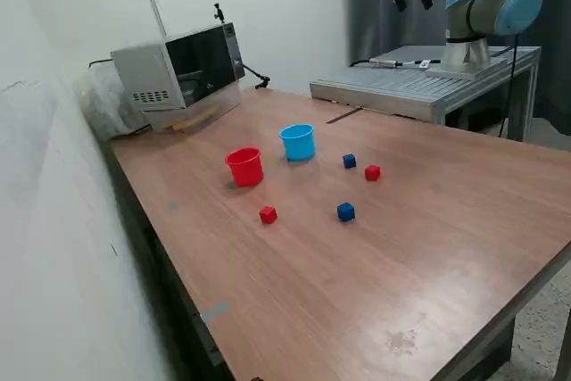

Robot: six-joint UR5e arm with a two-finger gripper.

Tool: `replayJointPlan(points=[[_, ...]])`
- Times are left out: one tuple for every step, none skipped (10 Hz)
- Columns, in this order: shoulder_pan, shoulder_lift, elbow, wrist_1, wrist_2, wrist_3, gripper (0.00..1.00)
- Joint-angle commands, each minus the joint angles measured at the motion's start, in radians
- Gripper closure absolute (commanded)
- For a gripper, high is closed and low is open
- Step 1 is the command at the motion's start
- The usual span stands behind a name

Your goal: Place red objects in the red bin, and blue objects in the blue bin.

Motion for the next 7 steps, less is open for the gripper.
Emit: replayJointPlan(points=[[0.0,0.0,0.0,0.0,-0.002,0.0,0.0],[0.0,0.0,0.0,0.0,-0.002,0.0,0.0],[0.0,-0.002,0.0,-0.002,-0.002,0.0,0.0],[0.0,0.0,0.0,0.0,-0.002,-0.005,0.0],[0.0,0.0,0.0,0.0,-0.002,-0.005,0.0],[0.0,-0.002,0.0,0.0,-0.002,-0.005,0.0],[0.0,0.0,-0.006,-0.006,-0.002,-0.008,0.0]])
